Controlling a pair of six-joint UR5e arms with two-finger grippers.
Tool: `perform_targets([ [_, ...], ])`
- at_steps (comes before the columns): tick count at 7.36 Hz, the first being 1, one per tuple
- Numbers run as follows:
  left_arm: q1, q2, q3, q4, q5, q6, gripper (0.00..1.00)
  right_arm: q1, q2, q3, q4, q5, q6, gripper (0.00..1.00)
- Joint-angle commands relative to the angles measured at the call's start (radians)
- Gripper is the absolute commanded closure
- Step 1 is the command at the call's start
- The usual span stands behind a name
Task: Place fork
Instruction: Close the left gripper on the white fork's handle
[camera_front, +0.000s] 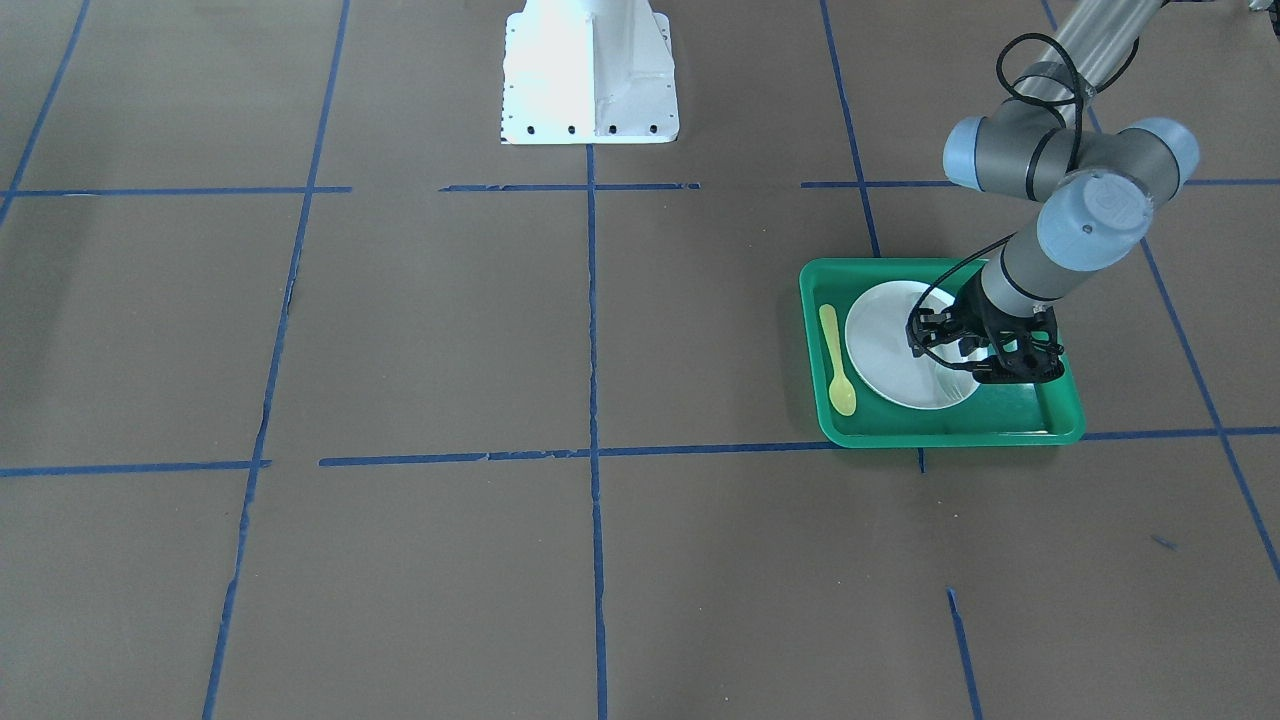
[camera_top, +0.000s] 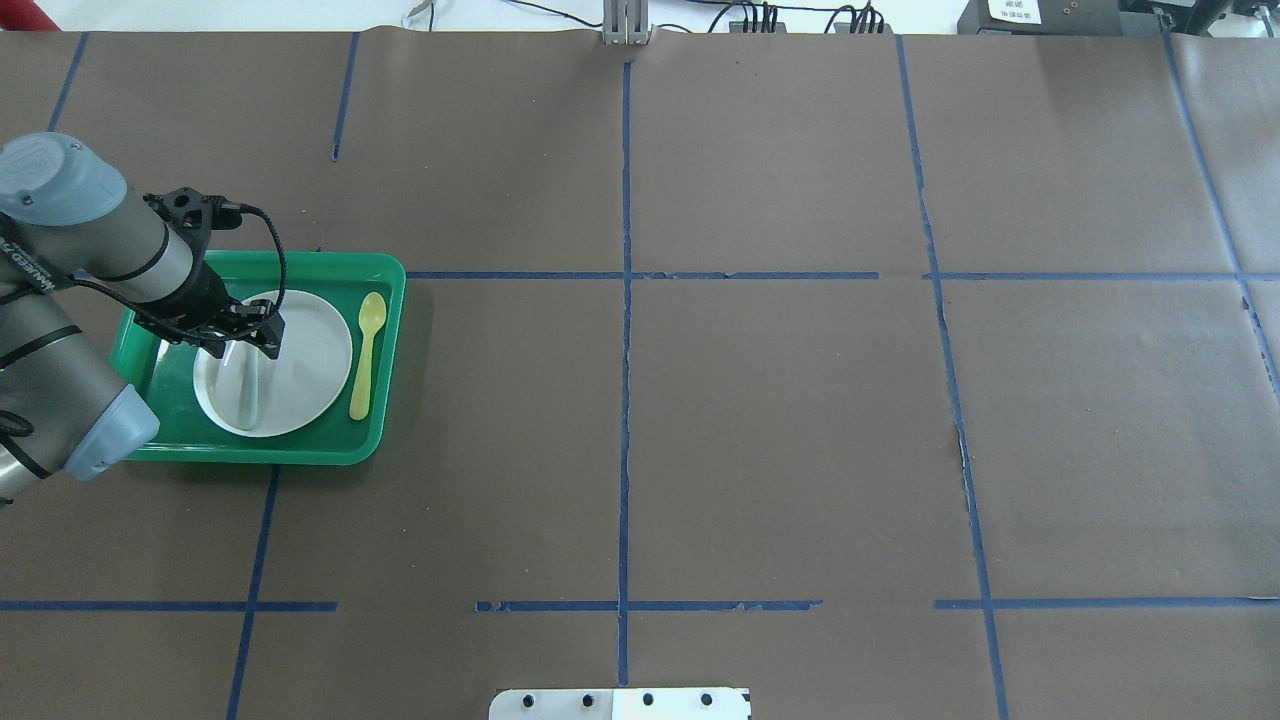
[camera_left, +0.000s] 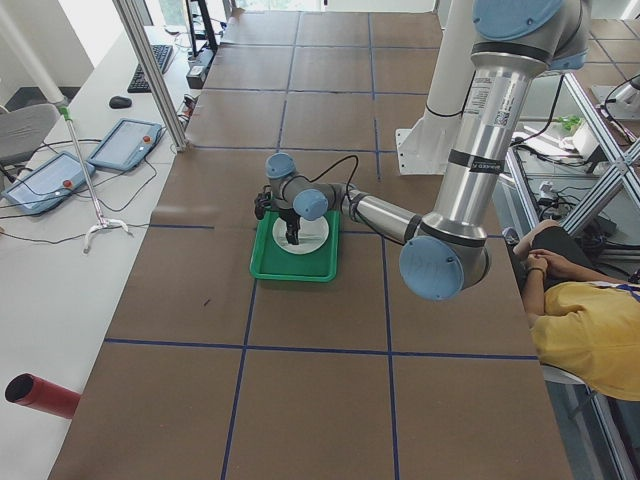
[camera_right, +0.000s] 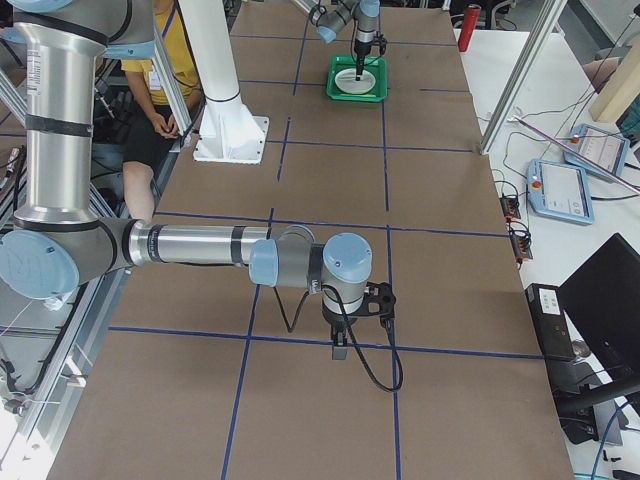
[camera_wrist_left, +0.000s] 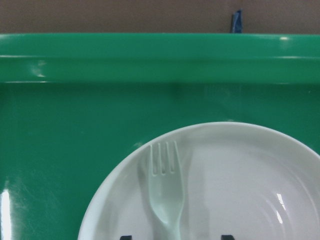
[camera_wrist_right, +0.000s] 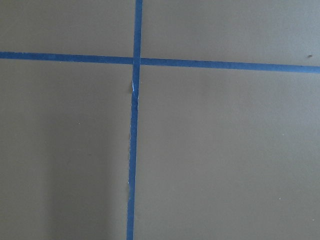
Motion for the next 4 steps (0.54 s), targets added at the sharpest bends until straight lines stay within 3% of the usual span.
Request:
perform_targets([
  [1, 0.004, -0.002, 0.004, 0.0, 0.0, 0.0, 0.39, 0.0, 0.0, 0.0, 0.0, 0.0, 0.0, 0.0],
  [4, 0.005, 0.001, 0.007, 0.0, 0.0, 0.001, 0.44, 0.0, 0.0, 0.0, 0.0, 0.0, 0.001, 0.0],
])
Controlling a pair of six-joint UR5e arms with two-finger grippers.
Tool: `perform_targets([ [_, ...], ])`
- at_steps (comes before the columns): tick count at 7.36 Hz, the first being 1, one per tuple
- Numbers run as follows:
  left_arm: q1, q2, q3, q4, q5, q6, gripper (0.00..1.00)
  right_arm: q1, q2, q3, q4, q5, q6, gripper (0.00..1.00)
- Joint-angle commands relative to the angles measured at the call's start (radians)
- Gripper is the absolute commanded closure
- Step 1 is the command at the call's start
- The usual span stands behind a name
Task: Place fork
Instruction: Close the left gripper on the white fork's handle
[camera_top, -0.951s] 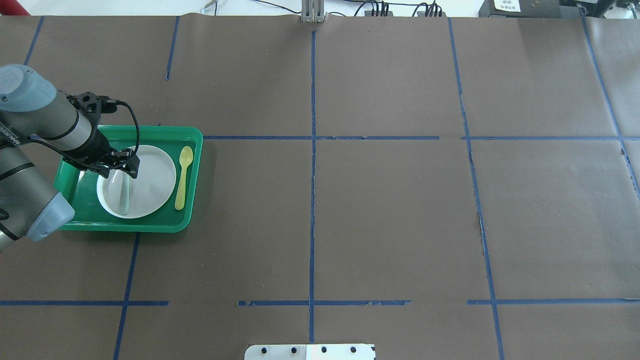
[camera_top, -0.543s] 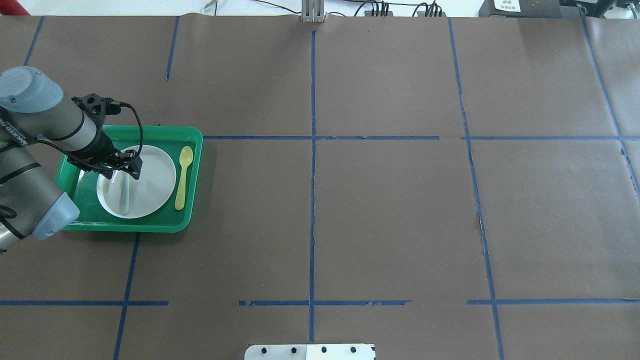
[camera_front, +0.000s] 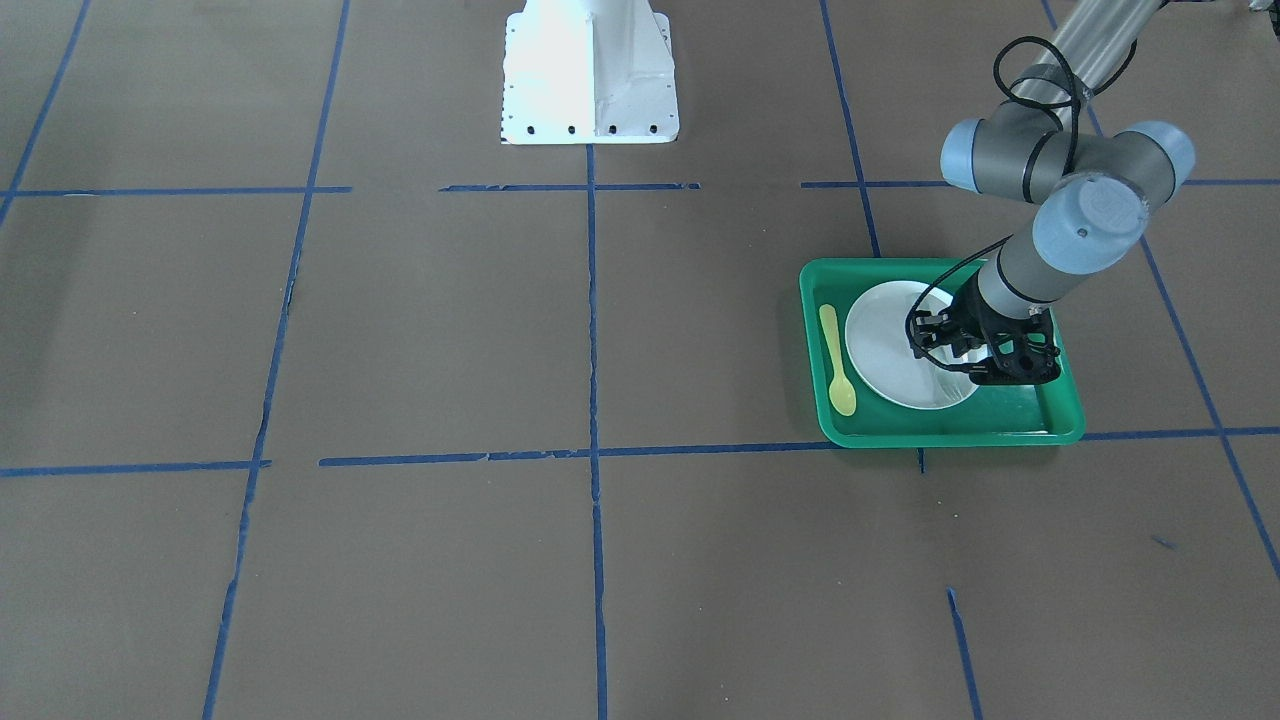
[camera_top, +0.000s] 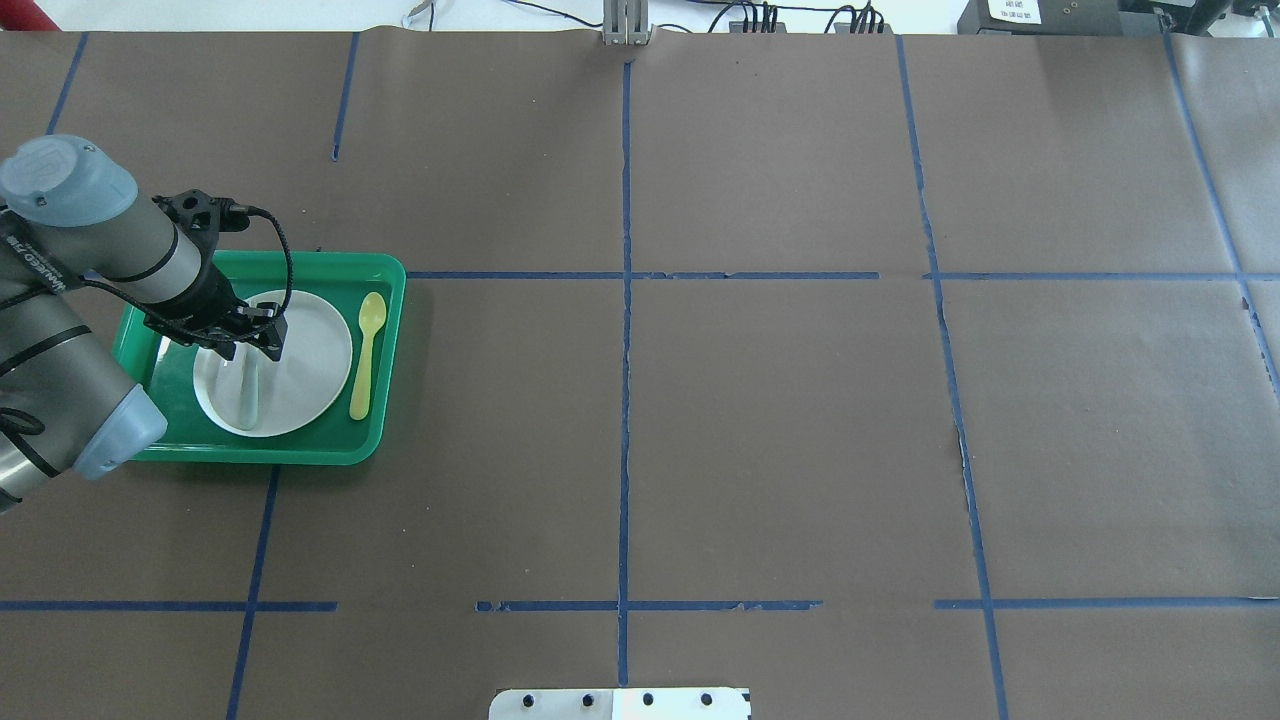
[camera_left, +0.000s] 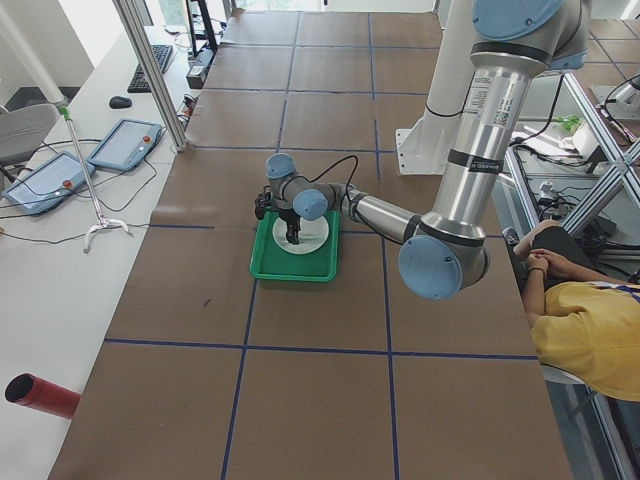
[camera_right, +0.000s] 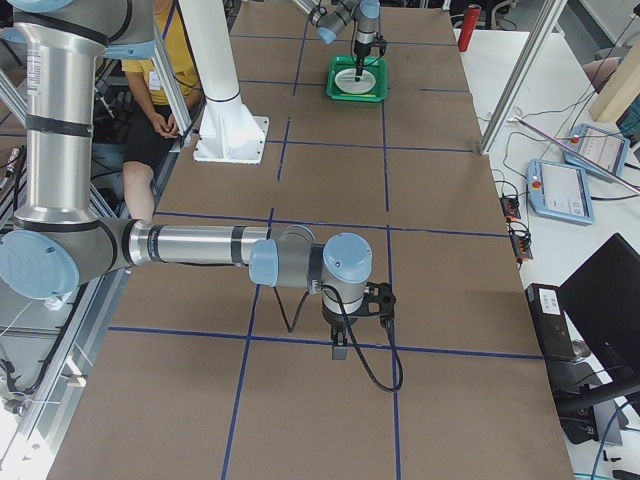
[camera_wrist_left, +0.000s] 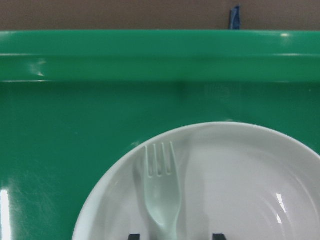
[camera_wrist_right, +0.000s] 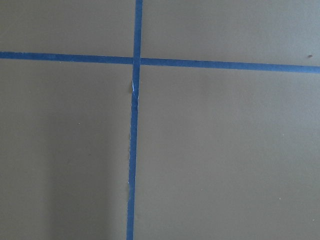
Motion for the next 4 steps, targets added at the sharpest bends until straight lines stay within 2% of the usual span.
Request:
perform_targets([
  [1, 0.001, 0.002, 0.005, -0.002, 0.0, 0.001, 0.44, 0.0, 0.0, 0.0, 0.0, 0.0, 0.0, 0.0],
  [4, 0.001, 0.002, 0.009, -0.002, -0.002, 0.002, 0.51, 0.0, 0.0, 0.0, 0.0, 0.0, 0.001, 0.0],
])
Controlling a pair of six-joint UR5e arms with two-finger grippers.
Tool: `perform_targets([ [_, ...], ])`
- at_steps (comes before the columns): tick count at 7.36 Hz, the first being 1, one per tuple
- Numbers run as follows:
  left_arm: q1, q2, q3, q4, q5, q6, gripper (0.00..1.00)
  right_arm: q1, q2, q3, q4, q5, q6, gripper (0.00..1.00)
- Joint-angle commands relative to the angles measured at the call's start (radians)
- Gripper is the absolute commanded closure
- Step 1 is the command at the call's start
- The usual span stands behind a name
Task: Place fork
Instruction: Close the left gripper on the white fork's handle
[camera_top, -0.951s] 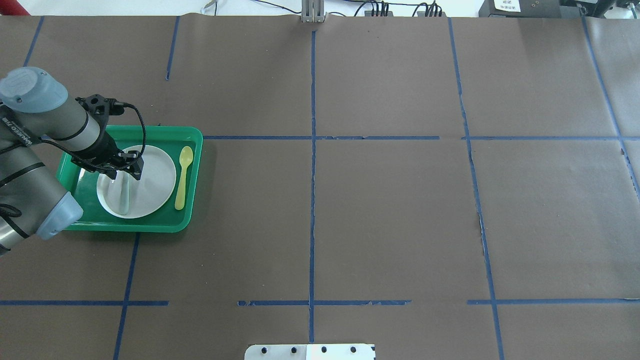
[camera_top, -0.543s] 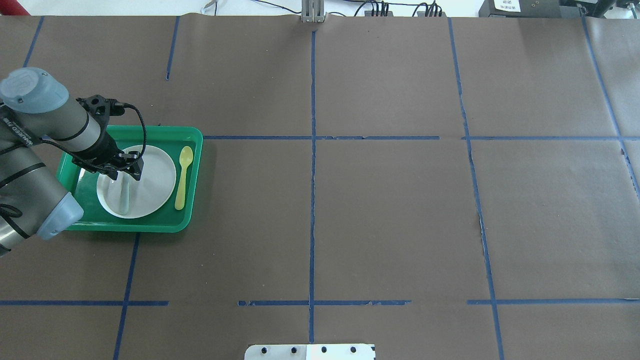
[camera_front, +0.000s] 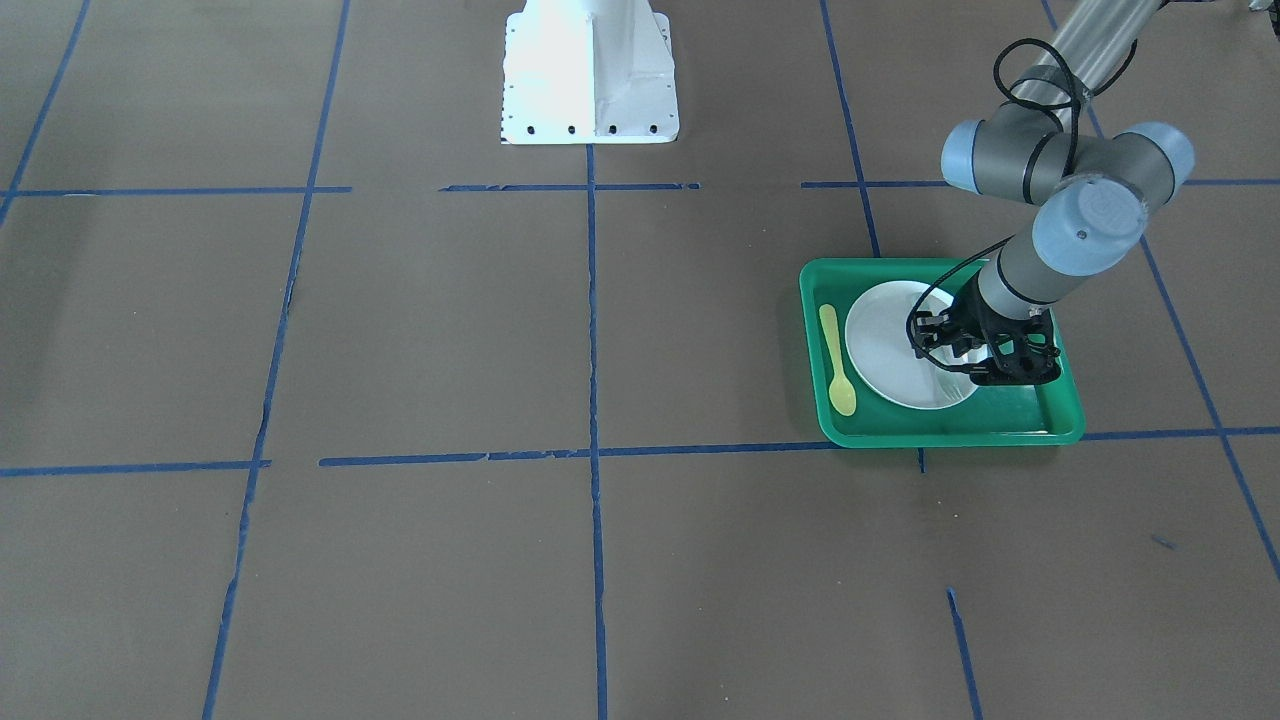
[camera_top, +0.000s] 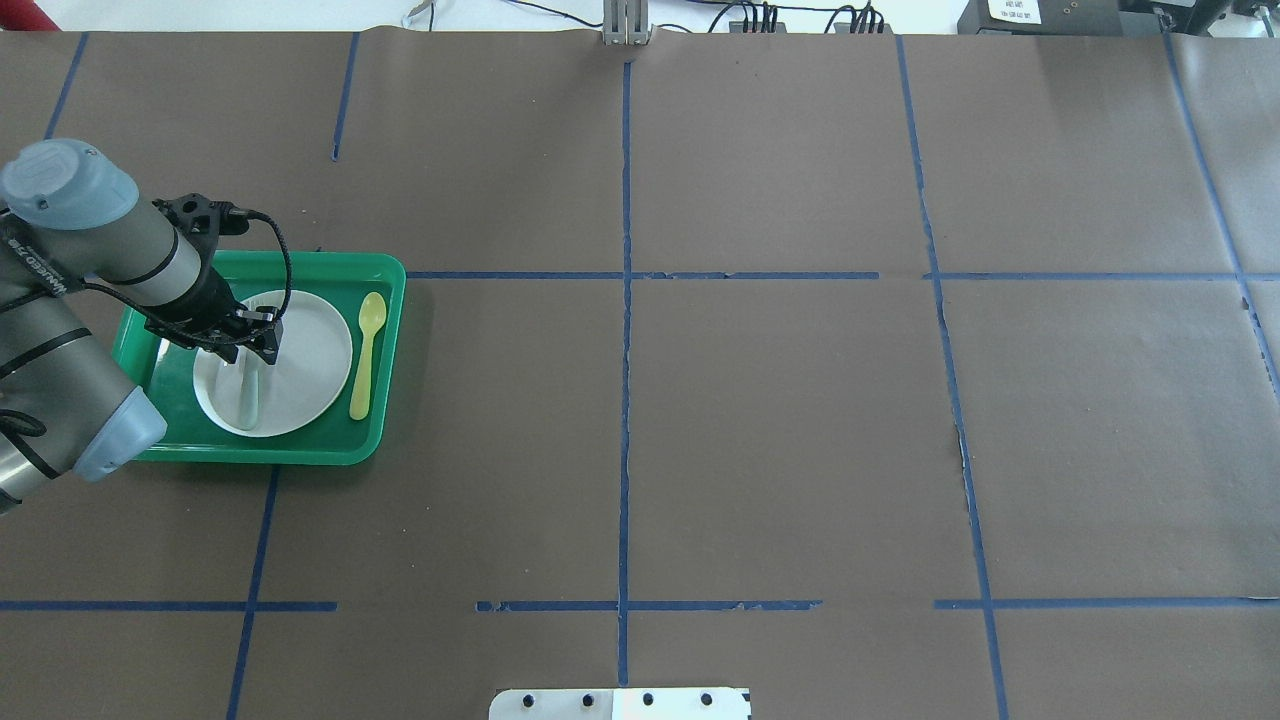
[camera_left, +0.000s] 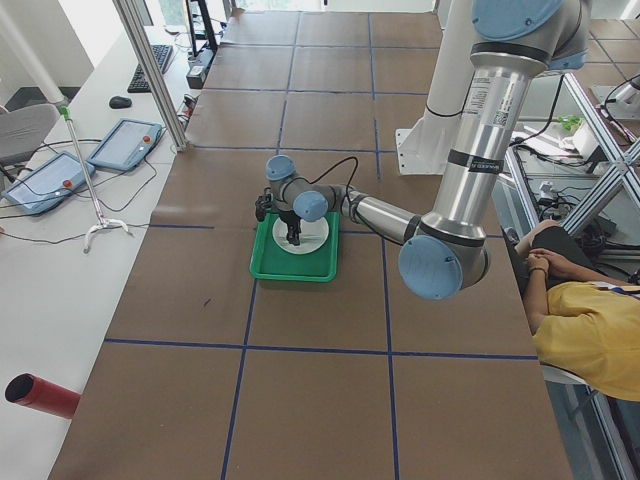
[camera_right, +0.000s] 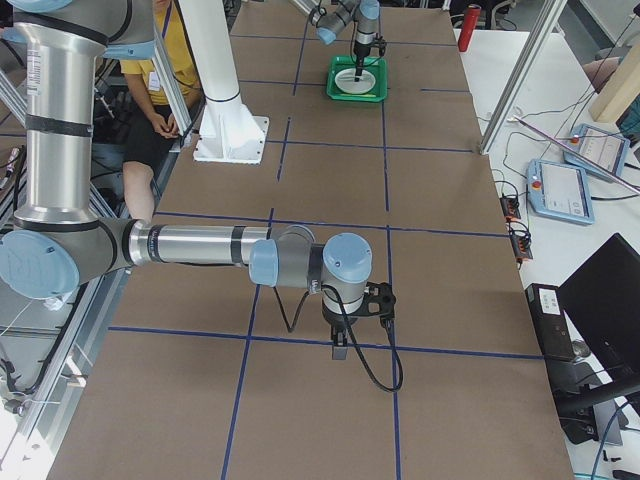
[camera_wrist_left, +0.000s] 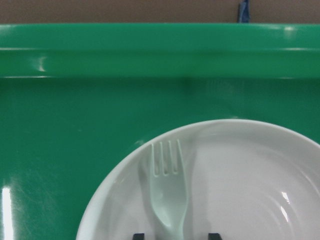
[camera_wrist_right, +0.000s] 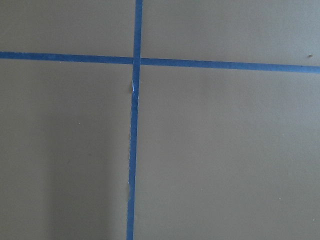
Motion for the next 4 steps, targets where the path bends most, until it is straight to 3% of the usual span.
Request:
perform_targets([
  [1, 0.0, 0.0, 0.002, 0.0, -0.001, 0.004, 0.53, 0.0, 0.0, 0.0, 0.0, 0.0, 0.0, 0.0],
  [4, 0.0, 0.0, 0.008, 0.0, -0.001, 0.007, 0.59, 0.0, 0.0, 0.0, 0.0, 0.0, 0.0, 0.0],
])
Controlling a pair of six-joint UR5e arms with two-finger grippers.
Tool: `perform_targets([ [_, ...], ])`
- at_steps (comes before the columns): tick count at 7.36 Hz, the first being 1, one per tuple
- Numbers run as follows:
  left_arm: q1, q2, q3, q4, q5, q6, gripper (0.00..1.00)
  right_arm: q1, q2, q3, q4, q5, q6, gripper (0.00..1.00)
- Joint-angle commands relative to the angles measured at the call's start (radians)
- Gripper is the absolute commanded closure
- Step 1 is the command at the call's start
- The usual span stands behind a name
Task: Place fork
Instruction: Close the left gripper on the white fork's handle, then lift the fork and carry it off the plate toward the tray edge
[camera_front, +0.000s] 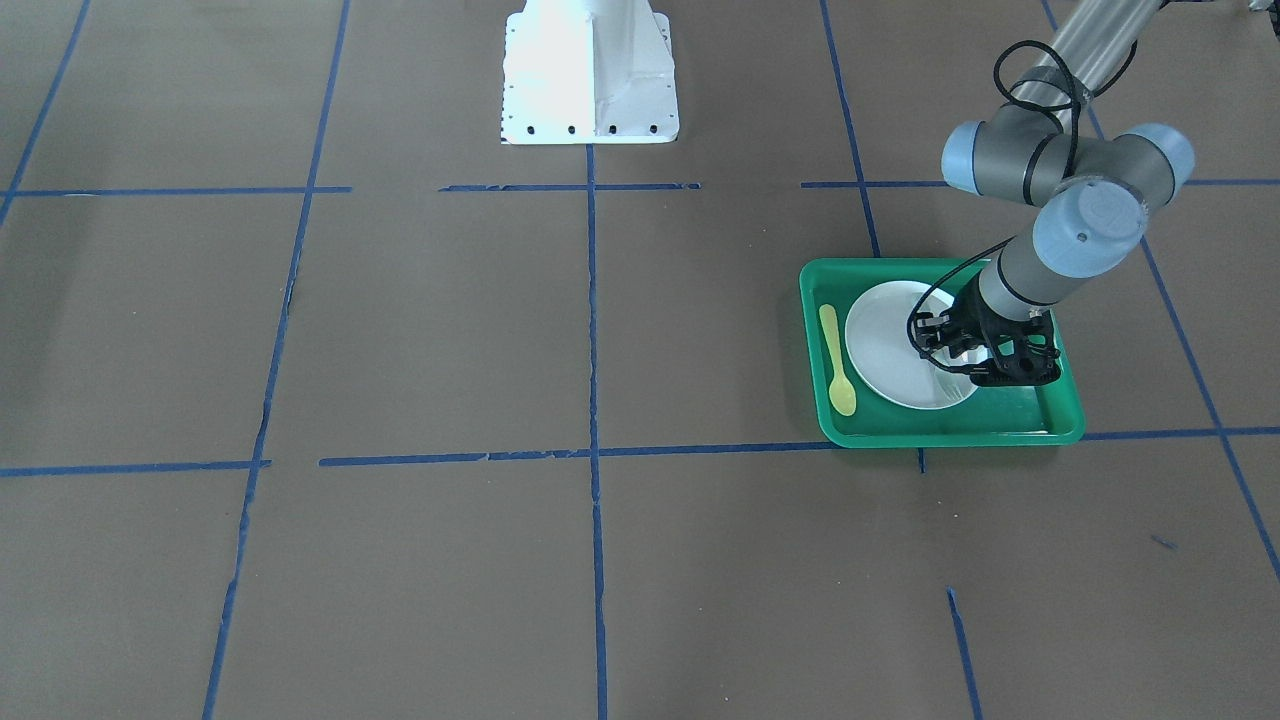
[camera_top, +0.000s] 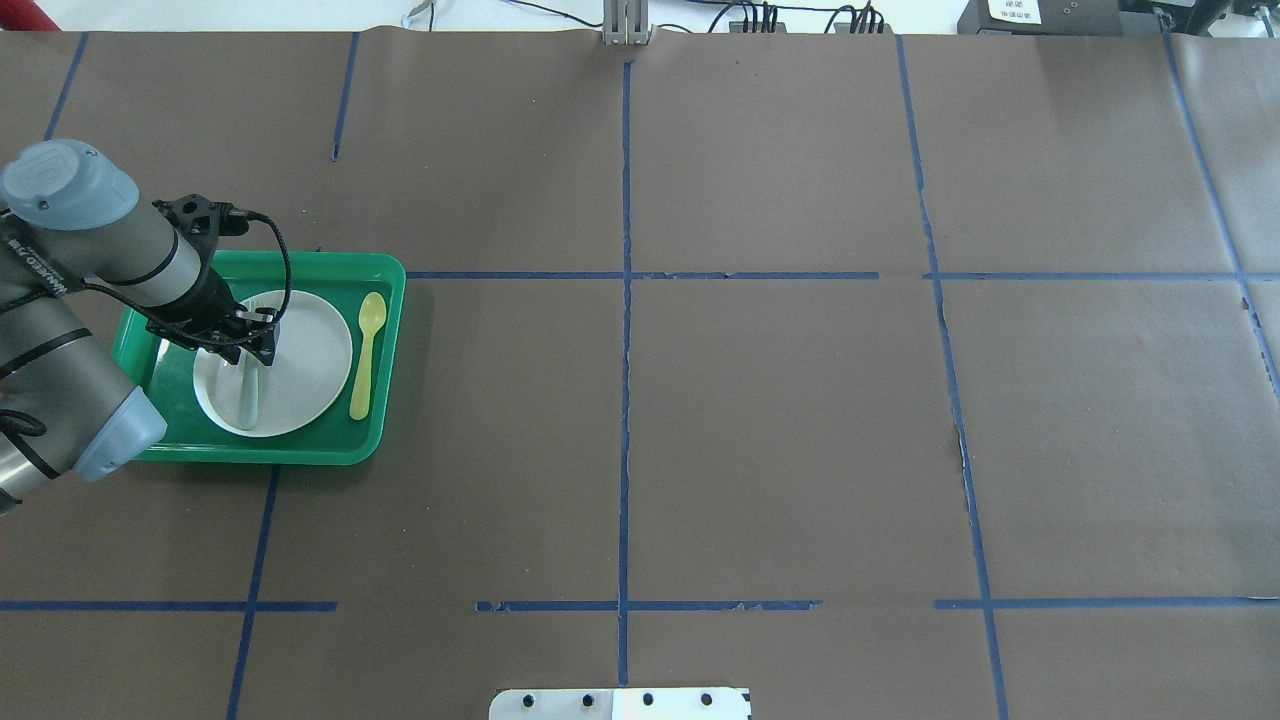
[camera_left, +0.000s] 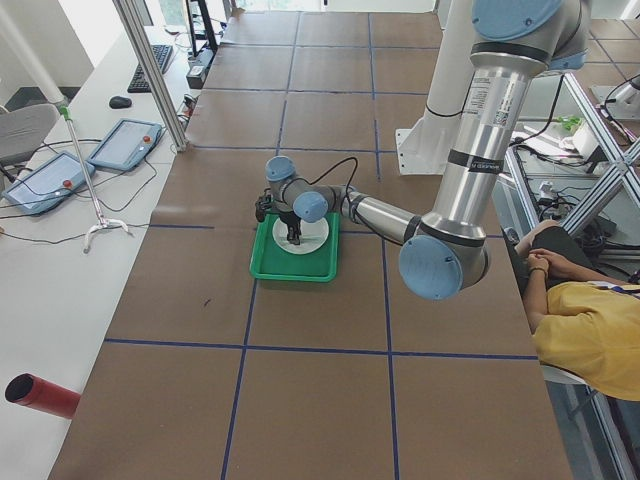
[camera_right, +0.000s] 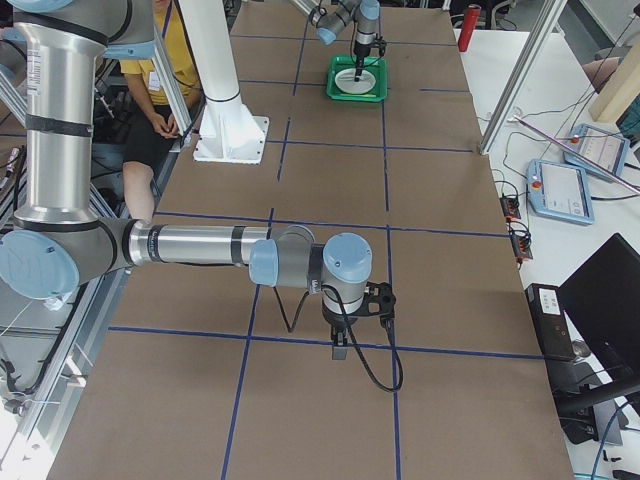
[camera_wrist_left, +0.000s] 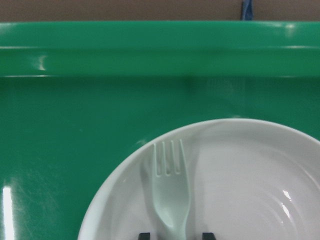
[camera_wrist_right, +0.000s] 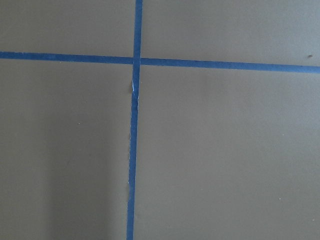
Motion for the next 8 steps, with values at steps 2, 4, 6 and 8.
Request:
perform_targets([
  [2, 0.0, 0.0, 0.004, 0.0, 0.0, 0.002, 0.96, 0.0, 0.0, 0.0, 0.0, 0.0, 0.0, 0.0],
  [4, -0.008, 0.003, -0.055, 0.015, -0.011, -0.009, 1.0, 0.0, 0.0, 0.0, 0.0, 0.0, 0.001, 0.0],
  [6, -0.101, 0.055, -0.138, 0.026, -0.012, 0.003, 1.0, 0.0, 0.0, 0.0, 0.0, 0.0, 0.0, 0.0],
  [8, -0.15, 0.144, -0.15, 0.012, -0.04, 0.124, 1.0, 0.0, 0.0, 0.0, 0.0, 0.0, 0.001, 0.0],
])
